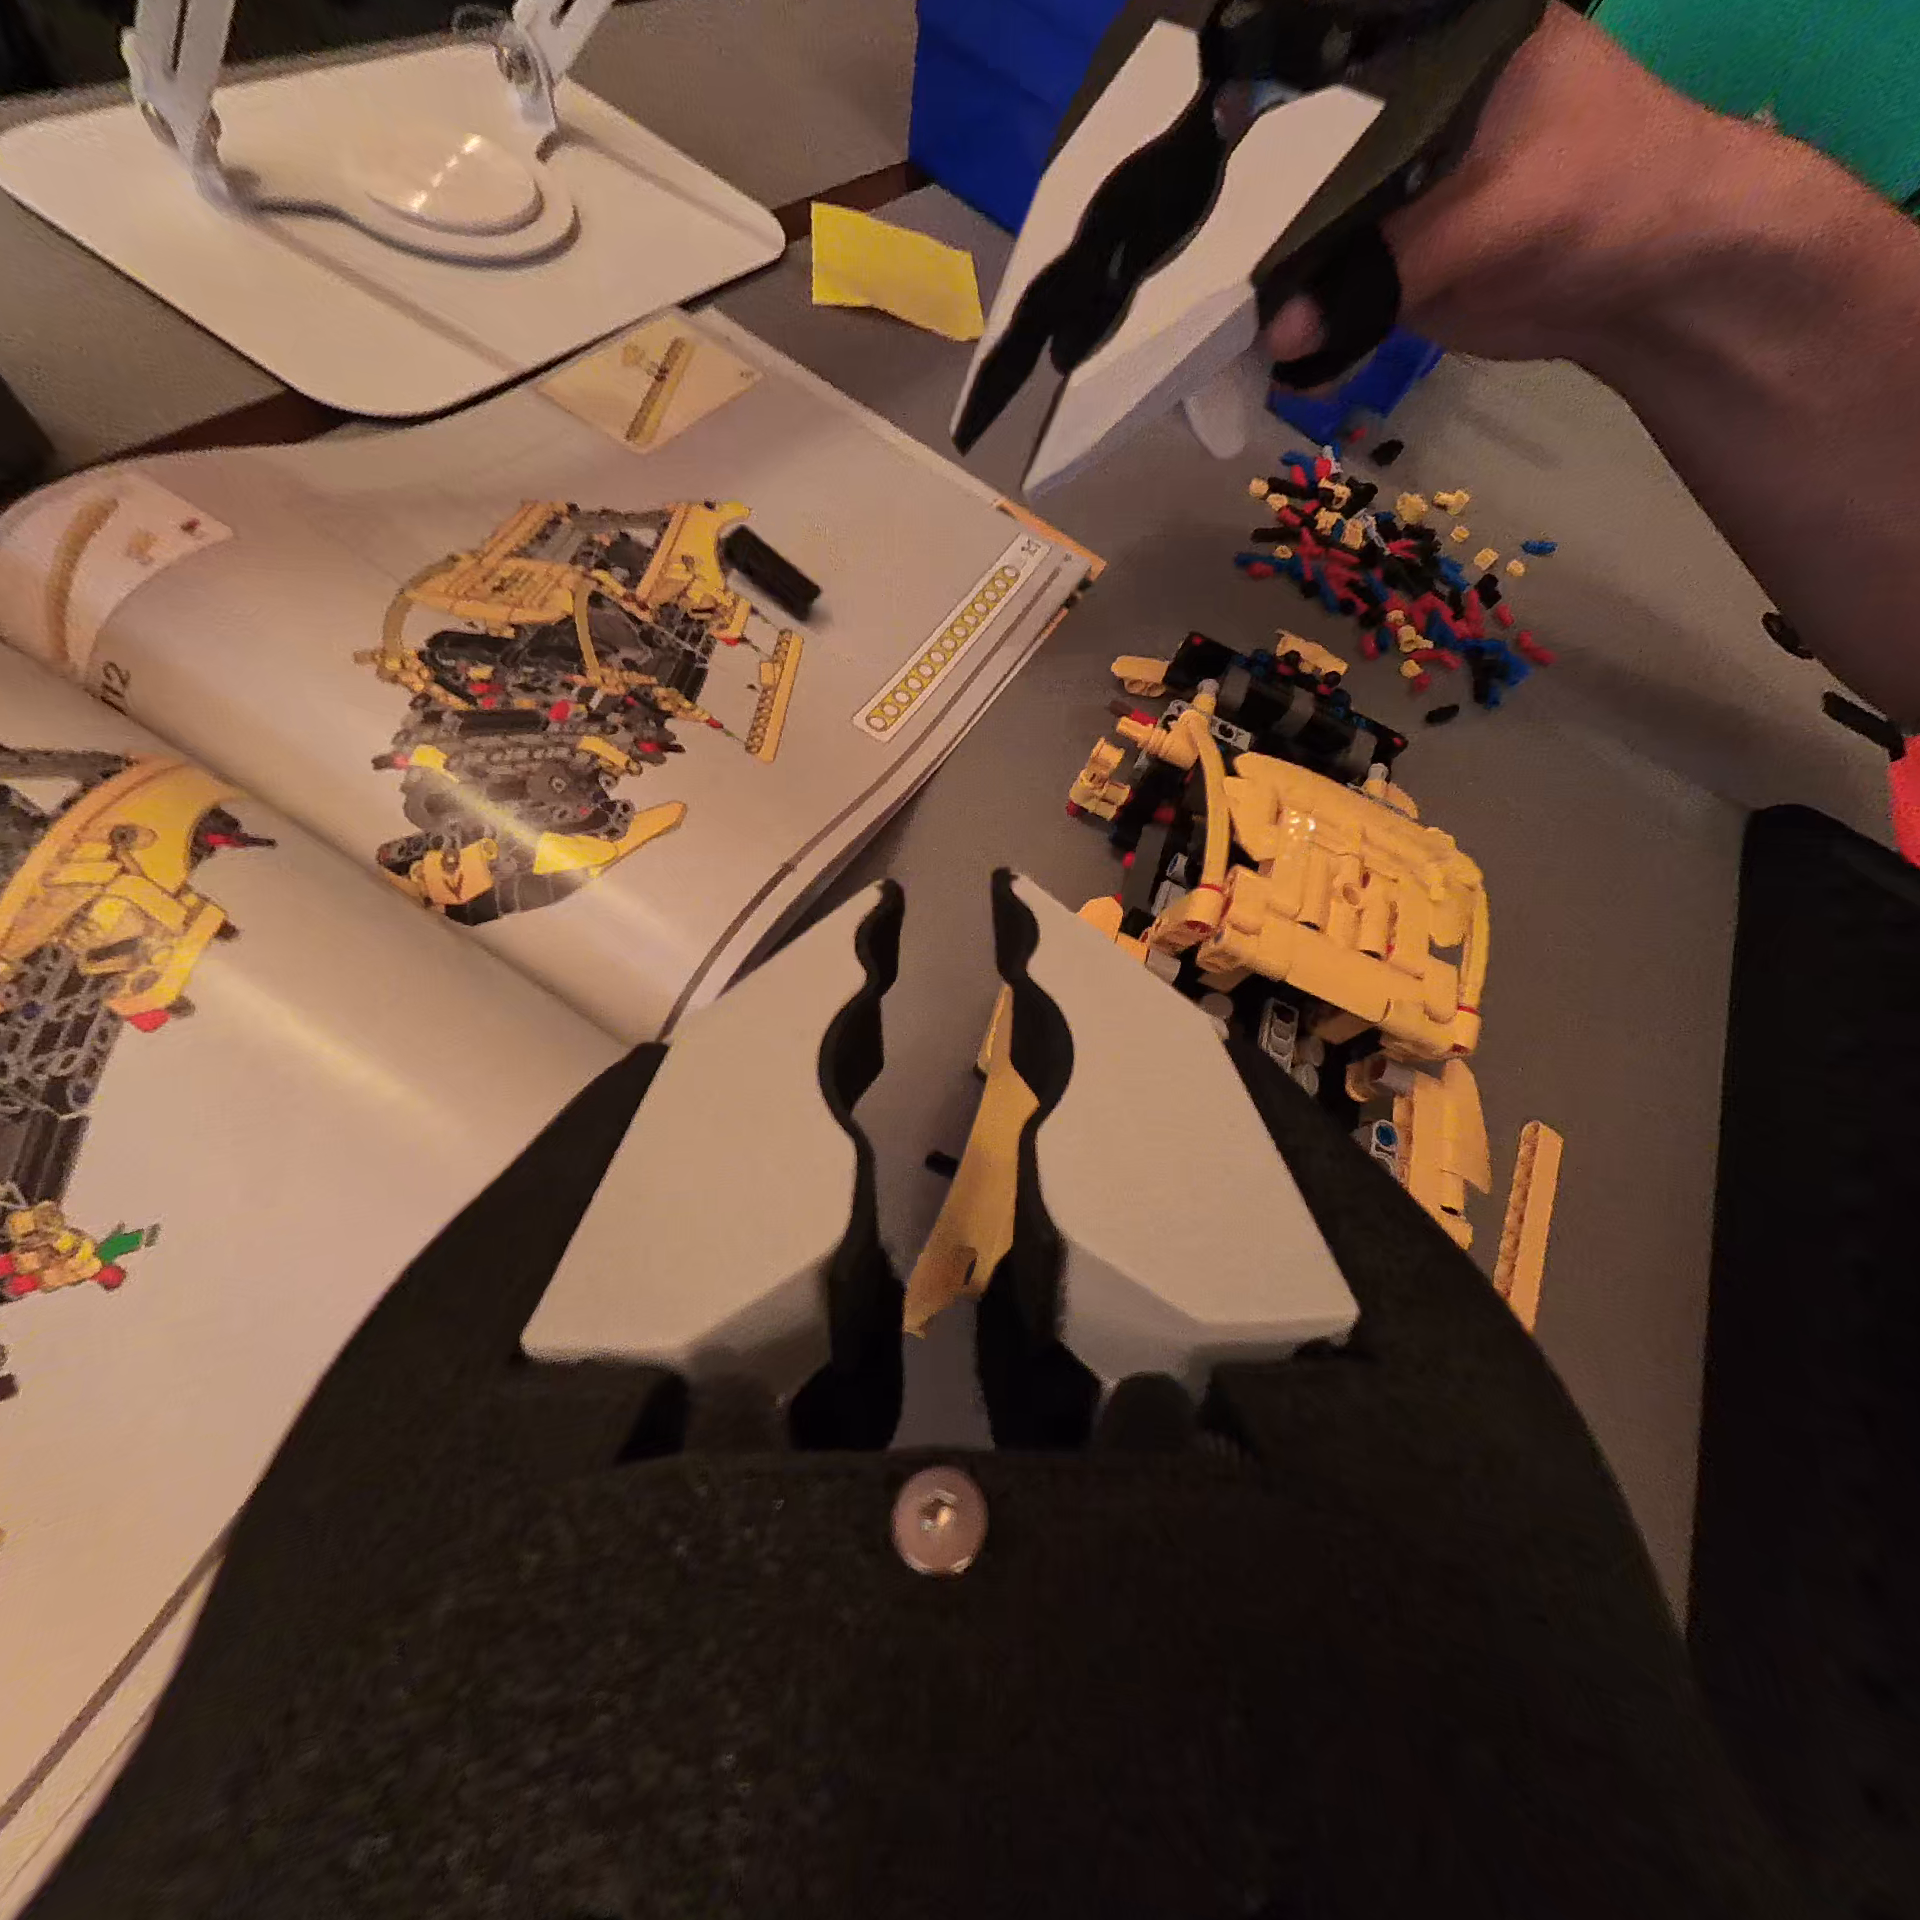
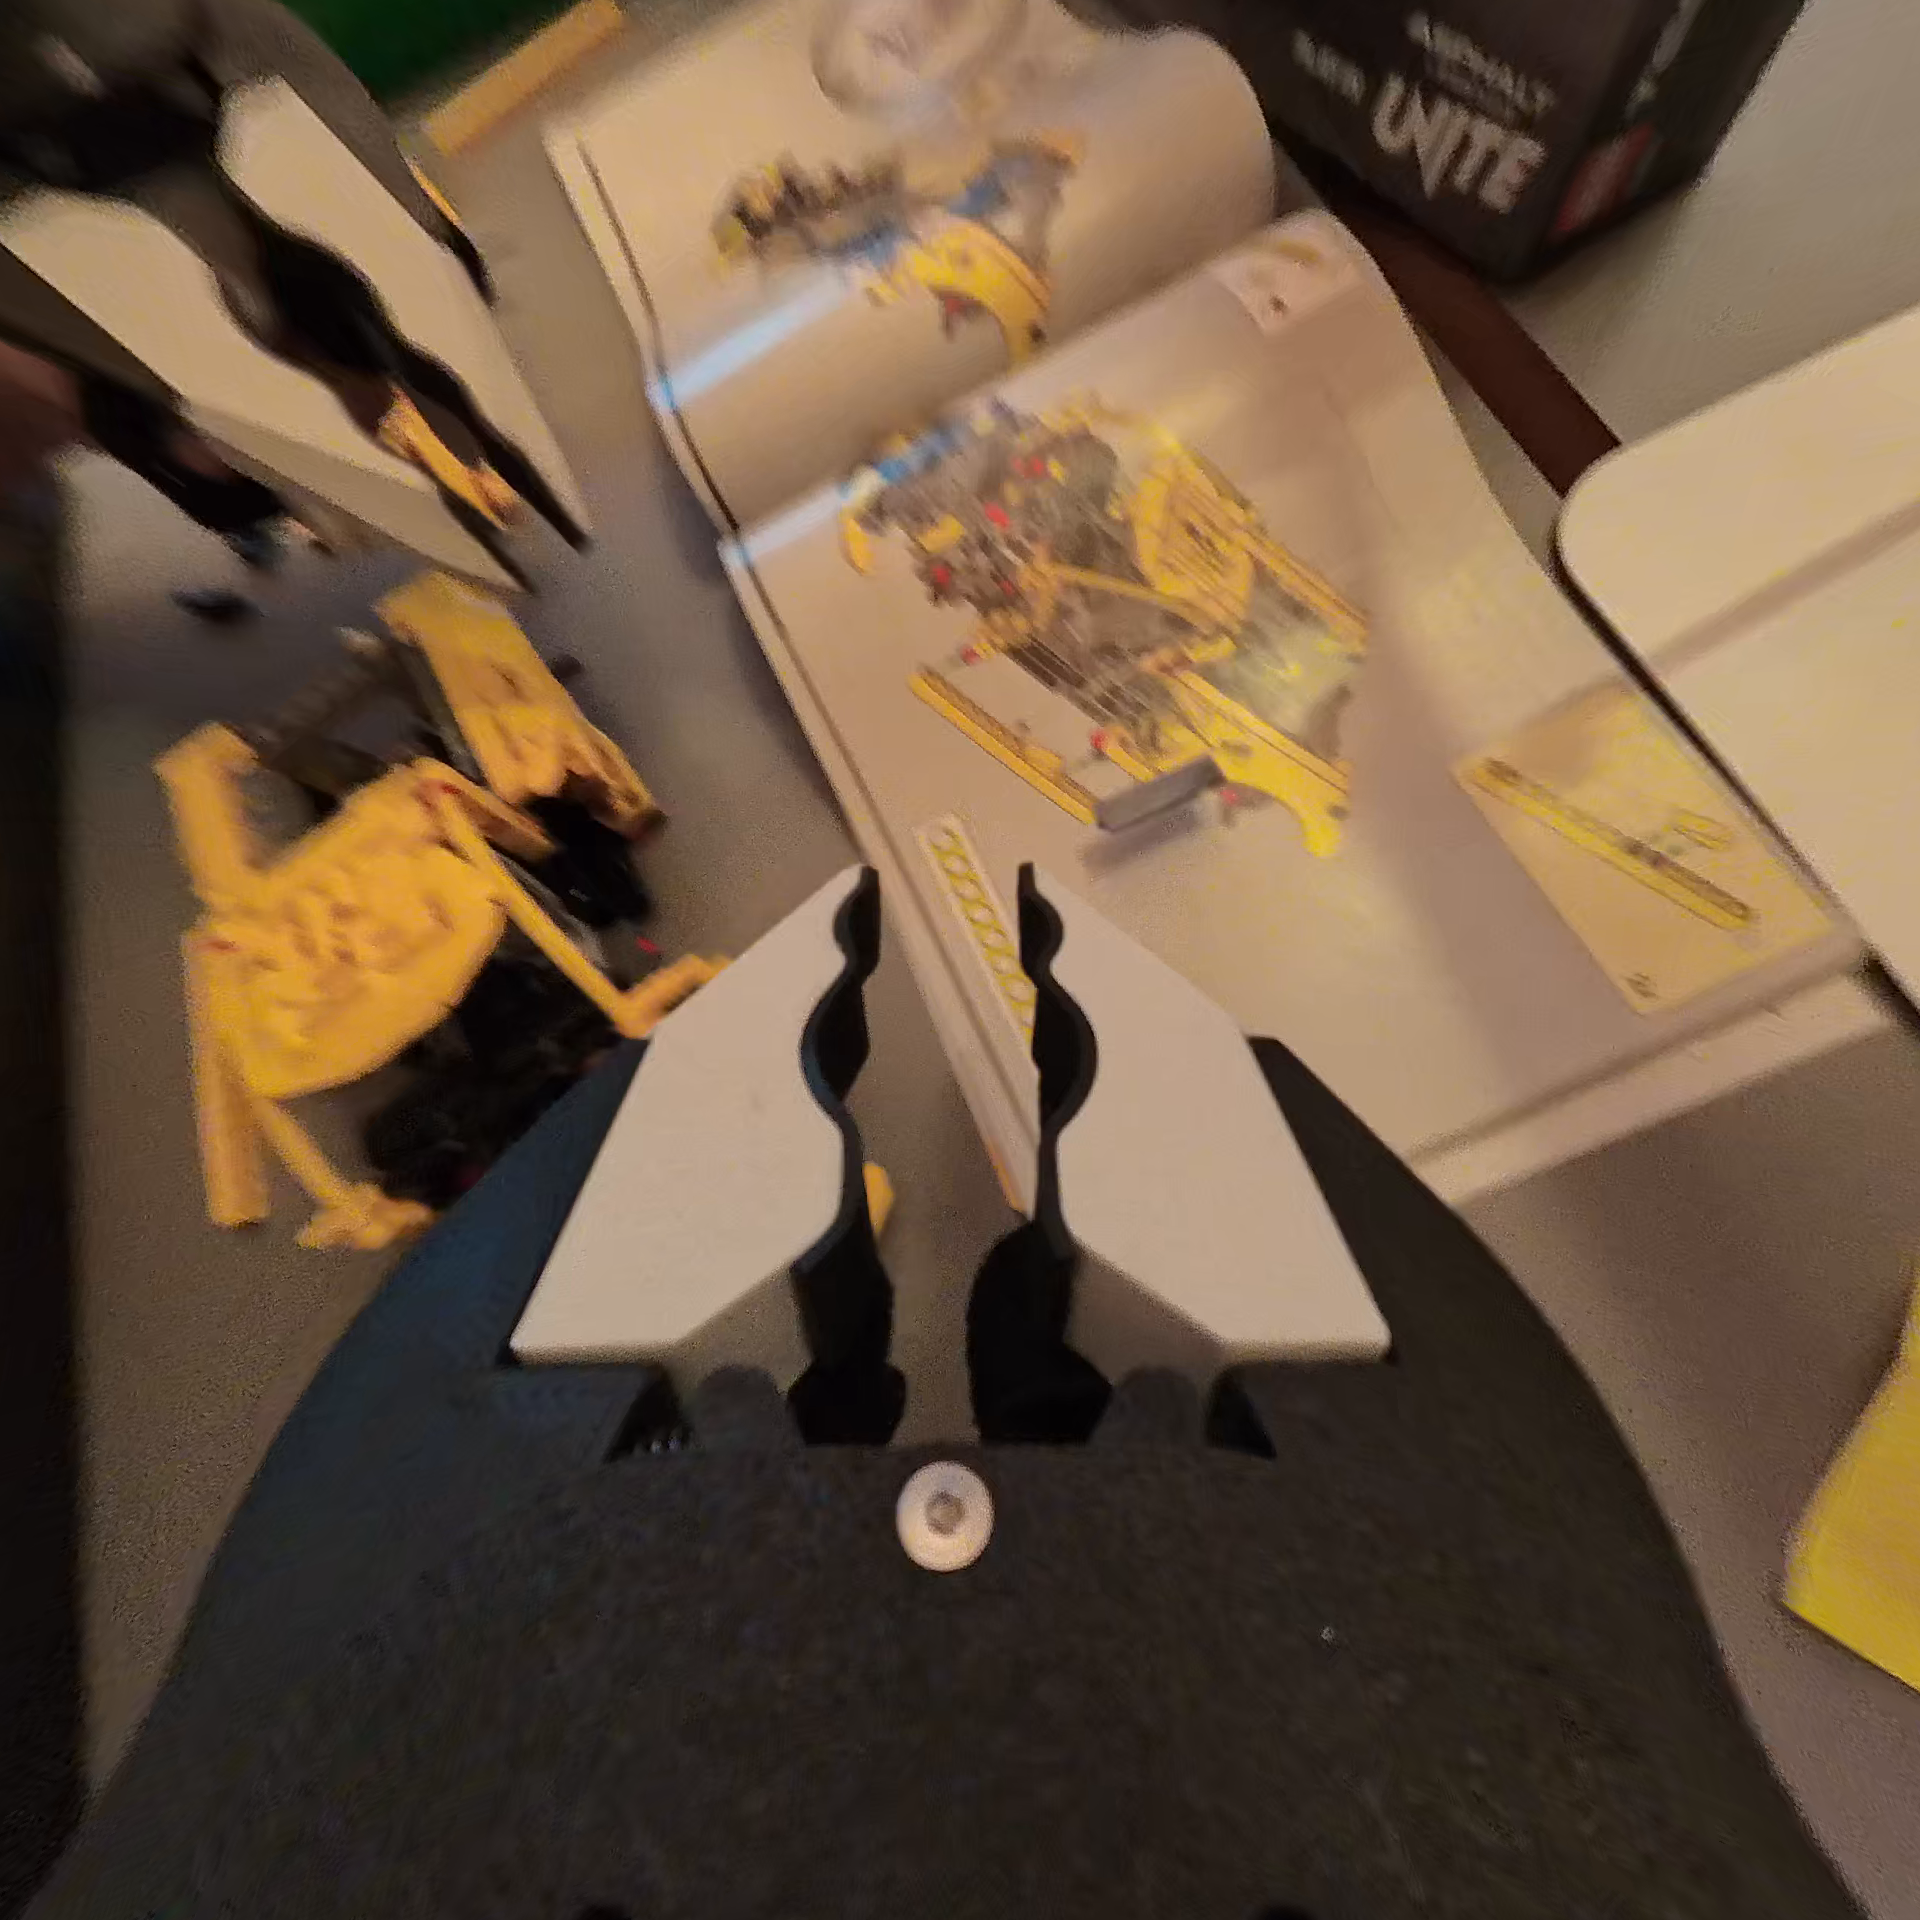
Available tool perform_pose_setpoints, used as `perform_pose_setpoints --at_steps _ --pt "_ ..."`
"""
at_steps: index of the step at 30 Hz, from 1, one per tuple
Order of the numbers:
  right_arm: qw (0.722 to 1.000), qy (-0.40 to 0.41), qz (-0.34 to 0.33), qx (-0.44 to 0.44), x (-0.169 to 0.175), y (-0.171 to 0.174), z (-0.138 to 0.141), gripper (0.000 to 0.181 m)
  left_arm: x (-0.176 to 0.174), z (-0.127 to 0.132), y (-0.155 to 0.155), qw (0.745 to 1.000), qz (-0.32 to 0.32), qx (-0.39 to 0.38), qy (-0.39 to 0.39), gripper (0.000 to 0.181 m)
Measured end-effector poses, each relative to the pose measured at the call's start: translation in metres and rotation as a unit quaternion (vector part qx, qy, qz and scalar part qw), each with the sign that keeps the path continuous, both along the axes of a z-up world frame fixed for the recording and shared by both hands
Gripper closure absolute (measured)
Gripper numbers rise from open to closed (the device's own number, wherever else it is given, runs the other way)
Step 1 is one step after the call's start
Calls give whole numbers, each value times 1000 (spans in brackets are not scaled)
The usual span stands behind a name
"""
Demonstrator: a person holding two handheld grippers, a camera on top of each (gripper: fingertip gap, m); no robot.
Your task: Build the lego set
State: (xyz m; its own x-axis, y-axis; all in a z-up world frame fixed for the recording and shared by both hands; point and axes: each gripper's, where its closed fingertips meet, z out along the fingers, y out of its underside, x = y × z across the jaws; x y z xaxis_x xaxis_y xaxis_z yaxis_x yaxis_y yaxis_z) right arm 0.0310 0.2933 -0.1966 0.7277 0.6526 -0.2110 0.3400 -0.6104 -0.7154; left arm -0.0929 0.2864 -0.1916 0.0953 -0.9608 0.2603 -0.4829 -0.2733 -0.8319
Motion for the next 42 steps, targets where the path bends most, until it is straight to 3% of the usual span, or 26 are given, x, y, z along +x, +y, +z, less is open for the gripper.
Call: perform_pose_setpoints --at_steps 2,6,10,17,20,24,26,28,32,36,39,42 --pt "998 -57 -21 12 19 9 -13 156 1 -5 1 1000 3 -2 12 163" --pt "999 -31 -37 -11 18 25 -33 147 3 -13 0 999 3 10 31 163" --pt "998 -28 -31 -43 8 40 -53 149 1 -18 1 998 2 37 51 163" --pt "991 -126 -45 4 7 56 -65 167 1 -9 3 999 8 31 34 163" --pt "989 -140 -33 19 4 53 -61 181 5 -1 8 1000 19 -9 14 163" --pt "976 -199 8 92 -4 47 -45 181 18 16 23 989 47 -128 -50 157" --pt "971 -210 45 104 -13 39 -42 181 22 13 27 986 37 -151 -51 156" --pt "972 -172 77 144 -33 31 -22 181 27 8 26 986 24 -157 -43 154" --pt "969 -61 79 227 -65 19 31 181 38 24 13 984 -7 -156 -81 154" --pt "972 109 66 197 -88 4 58 181 41 44 2 985 -28 -116 -125 157" --pt "955 250 39 156 -95 -1 76 181 38 52 -1 985 -36 -69 -153 159" --pt "928 355 21 110 -94 -2 85 181 33 66 -3 976 -42 -76 -199 159"
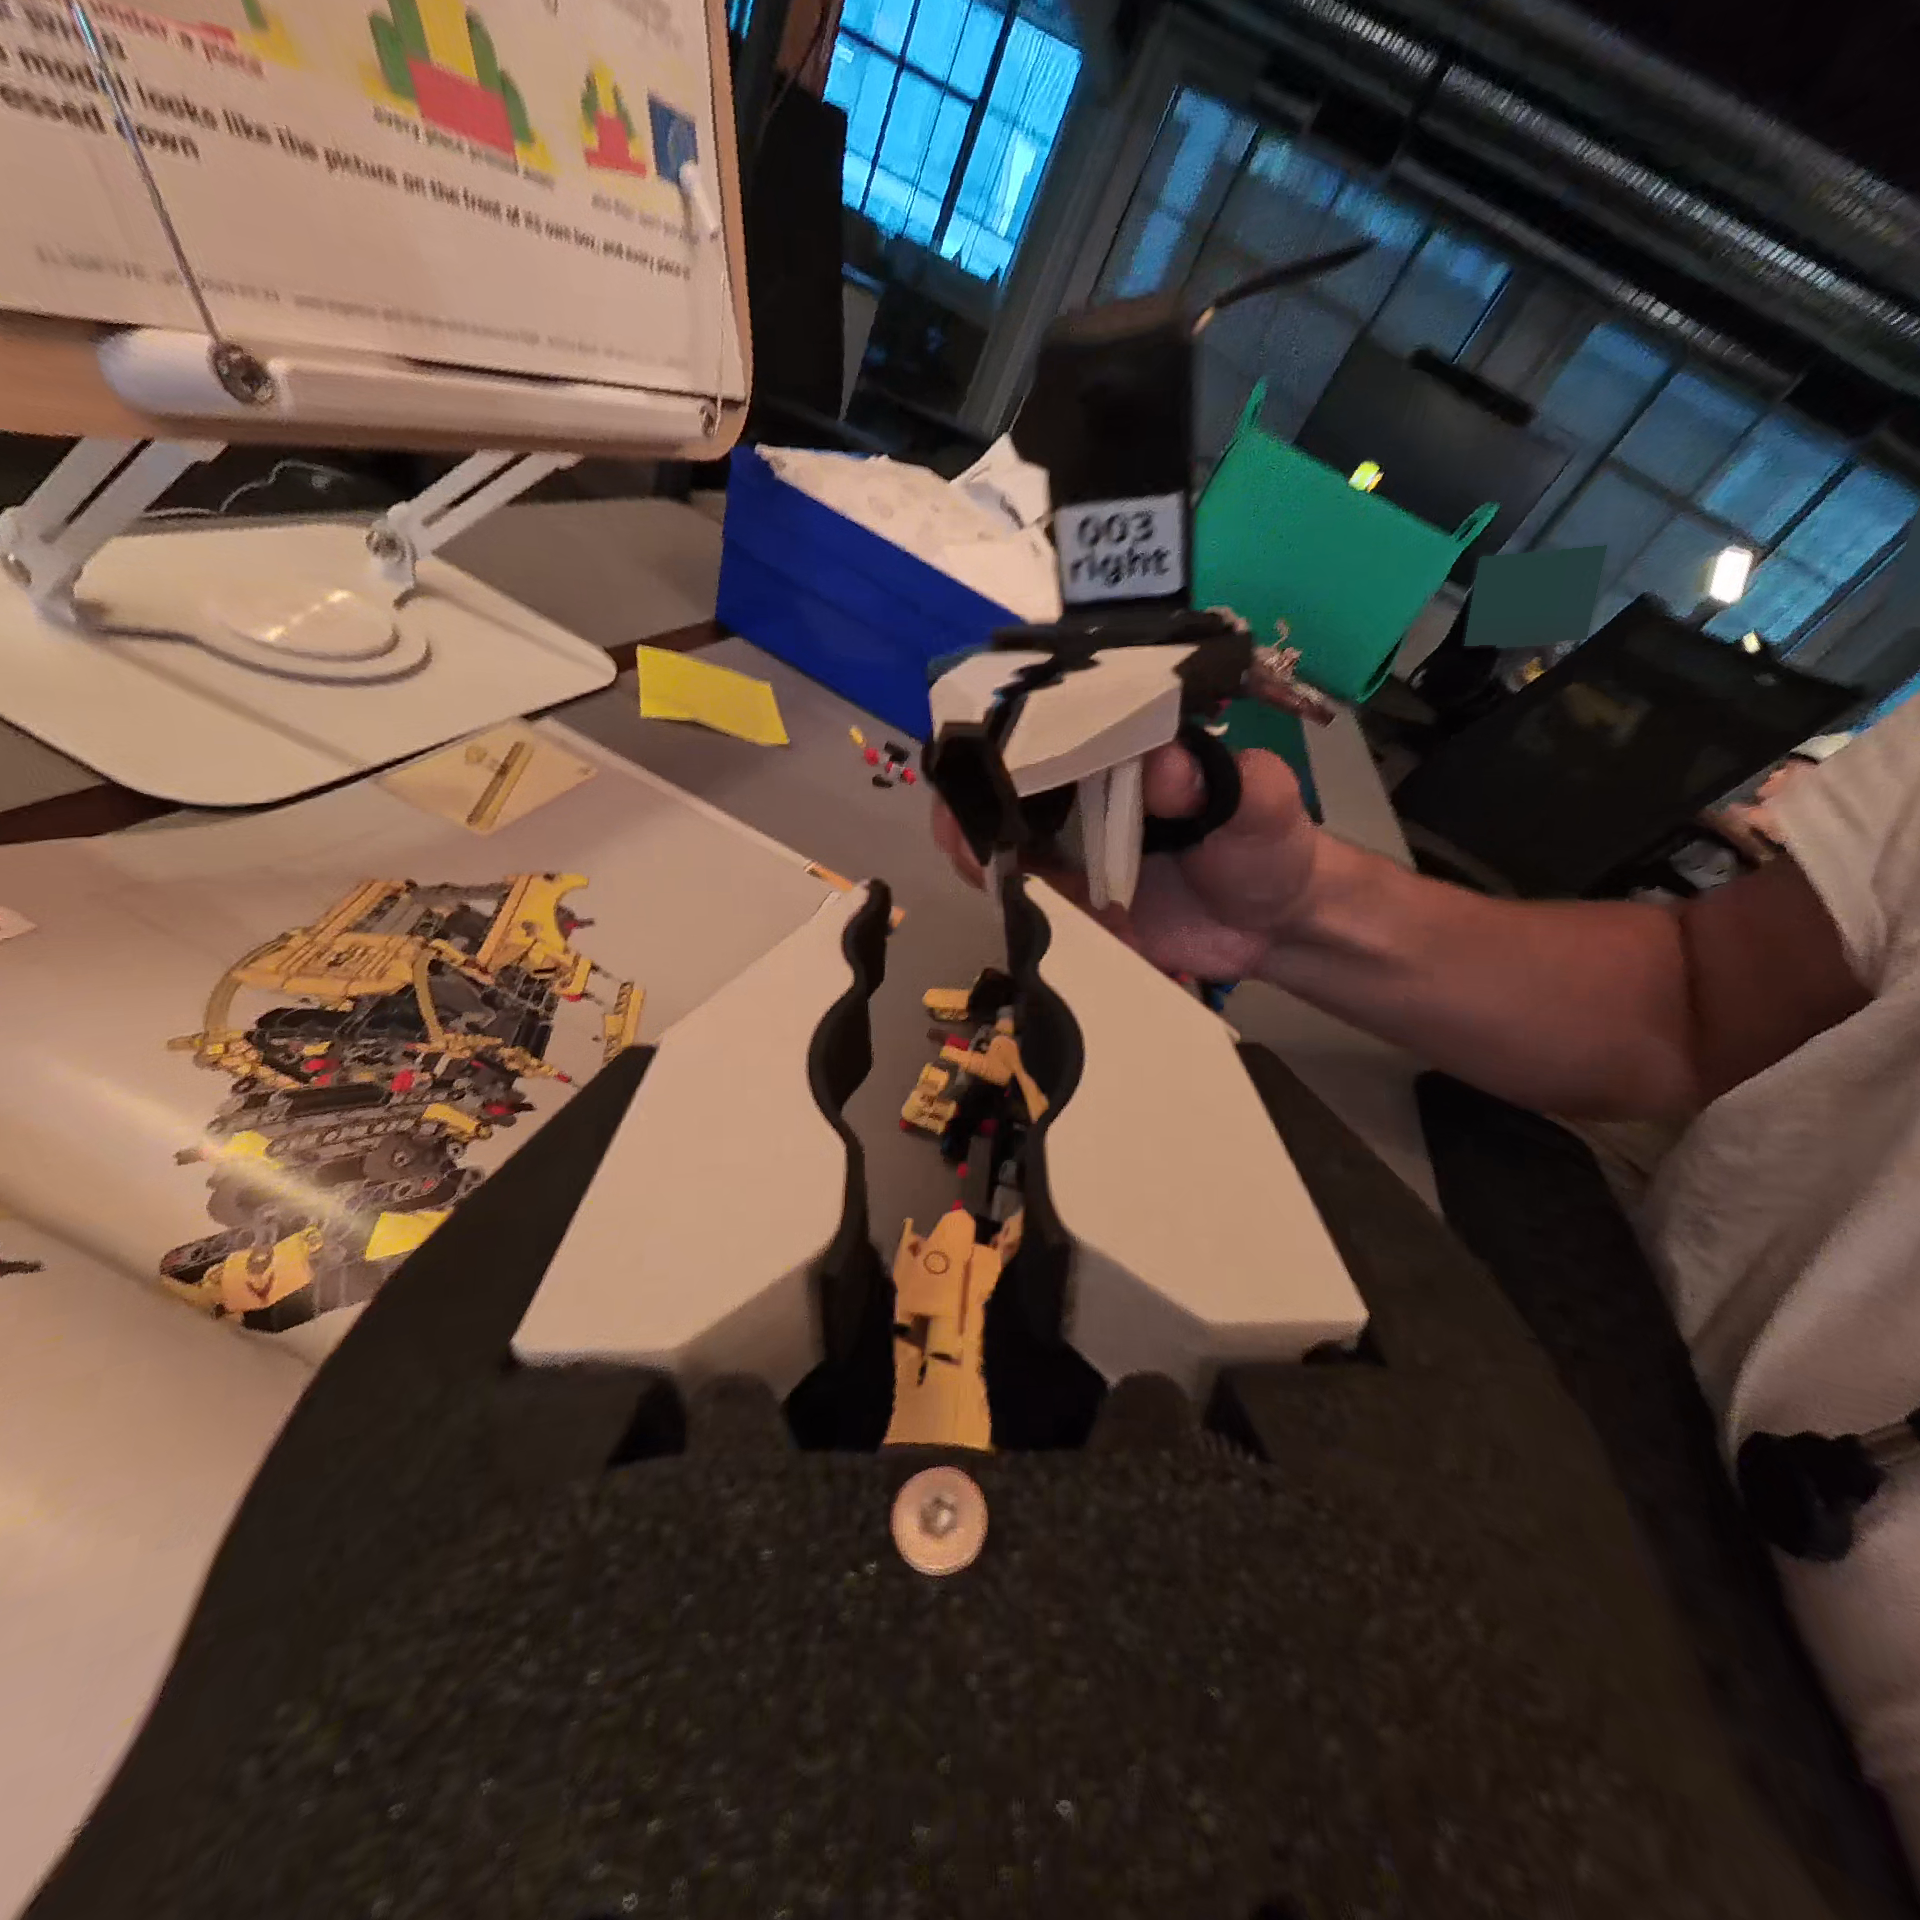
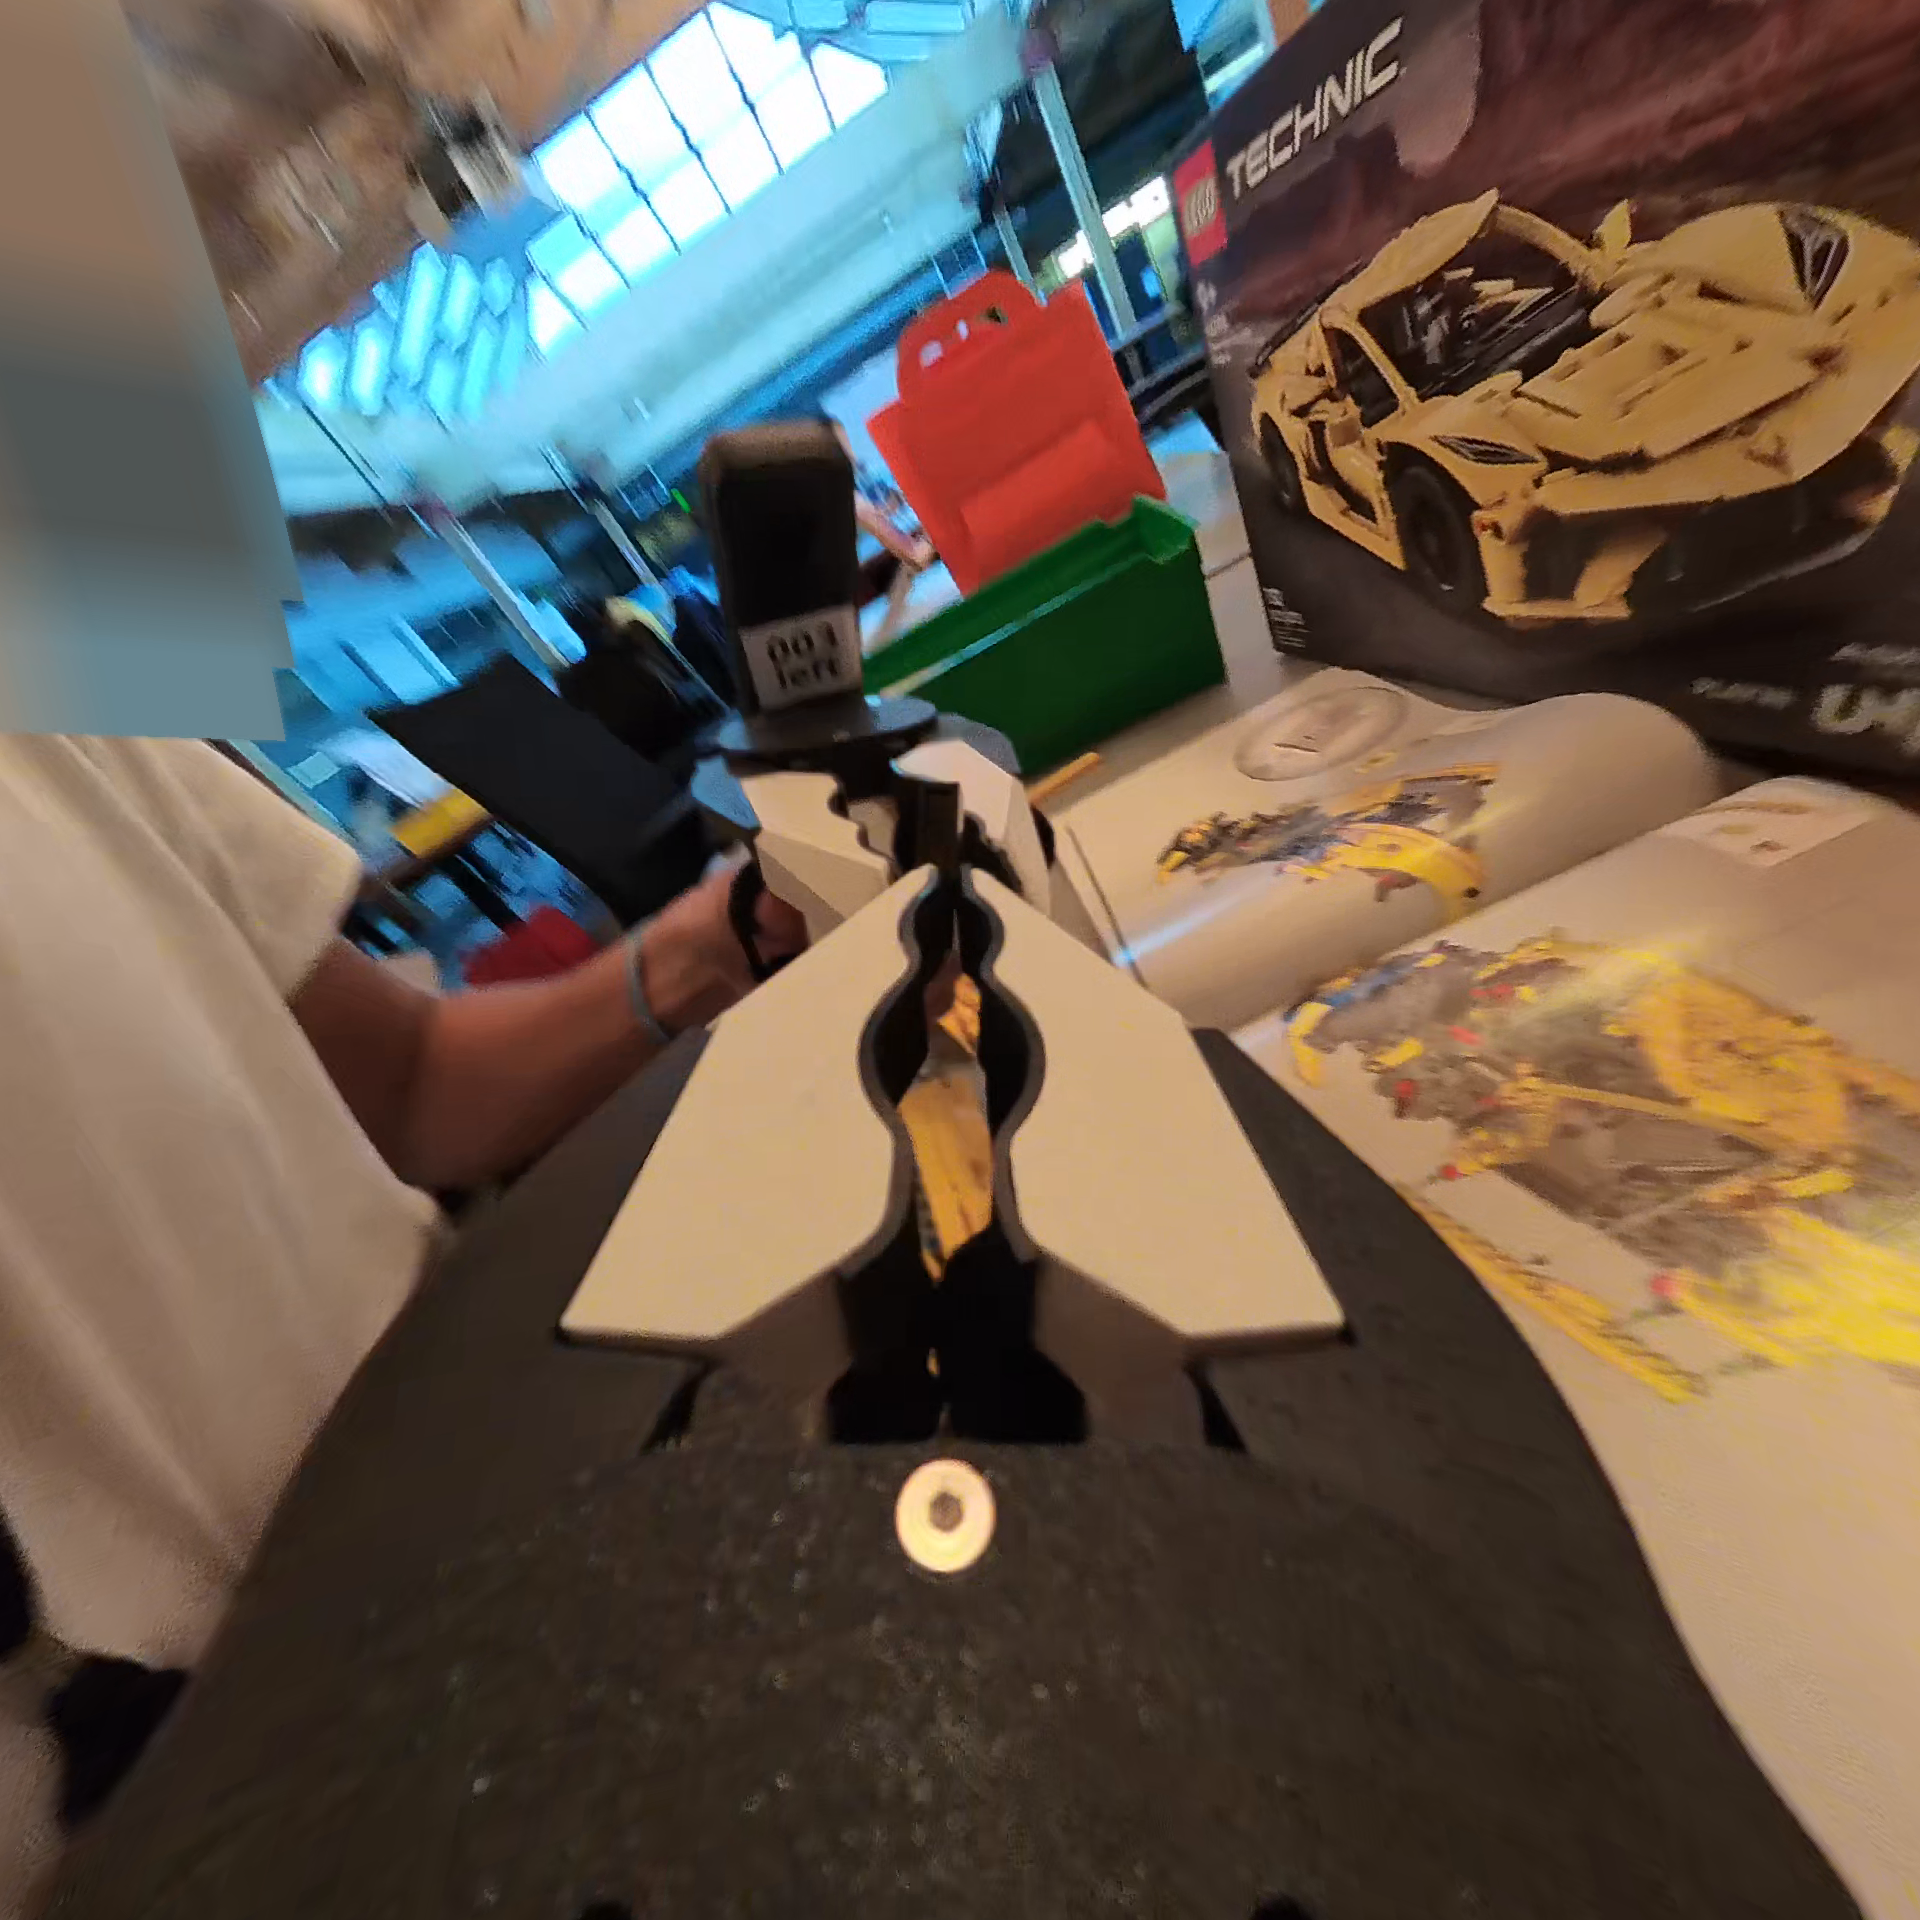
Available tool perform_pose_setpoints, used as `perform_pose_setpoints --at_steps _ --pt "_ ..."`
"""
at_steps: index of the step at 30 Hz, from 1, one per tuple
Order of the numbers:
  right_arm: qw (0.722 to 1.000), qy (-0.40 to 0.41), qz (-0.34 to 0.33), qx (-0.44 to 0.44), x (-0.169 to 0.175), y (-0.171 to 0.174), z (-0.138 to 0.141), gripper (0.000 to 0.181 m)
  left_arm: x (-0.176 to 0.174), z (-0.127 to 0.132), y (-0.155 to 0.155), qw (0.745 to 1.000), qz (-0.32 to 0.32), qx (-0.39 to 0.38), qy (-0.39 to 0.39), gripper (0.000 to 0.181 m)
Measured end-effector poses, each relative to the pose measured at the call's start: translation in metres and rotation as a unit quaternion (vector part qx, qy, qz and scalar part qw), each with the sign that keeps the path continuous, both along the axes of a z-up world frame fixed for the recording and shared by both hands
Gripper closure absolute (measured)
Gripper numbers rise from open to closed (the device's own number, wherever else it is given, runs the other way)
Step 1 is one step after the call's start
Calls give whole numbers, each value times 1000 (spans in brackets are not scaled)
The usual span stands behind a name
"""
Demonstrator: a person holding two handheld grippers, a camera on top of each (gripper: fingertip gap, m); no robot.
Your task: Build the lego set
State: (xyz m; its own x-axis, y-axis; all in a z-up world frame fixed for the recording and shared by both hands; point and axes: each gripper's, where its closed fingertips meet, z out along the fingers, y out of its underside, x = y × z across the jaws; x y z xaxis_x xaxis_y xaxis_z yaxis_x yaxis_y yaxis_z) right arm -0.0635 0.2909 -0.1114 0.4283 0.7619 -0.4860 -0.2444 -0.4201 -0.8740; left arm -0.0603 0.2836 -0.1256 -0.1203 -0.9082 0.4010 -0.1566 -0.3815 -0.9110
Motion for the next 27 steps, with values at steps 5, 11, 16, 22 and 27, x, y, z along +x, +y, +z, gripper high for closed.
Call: perform_pose_setpoints --at_steps 5,11,16,22,27 --pt "995 93 23 -41 -6 -5 7 181 -4 21 -3 998 2 -11 -57 168" --pt "990 129 36 -49 -8 -12 10 181 -7 26 -13 994 -35 -64 -81 181" --pt "998 23 27 -61 3 -22 -8 162 -12 3 -6 998 -50 -46 14 181" --pt "953 -245 -145 -105 33 -79 -62 107 -33 -76 3 960 -83 -19 268 181" --pt "907 -310 -242 -151 15 -136 -102 91 -38 -111 -12 925 -146 -90 338 180"
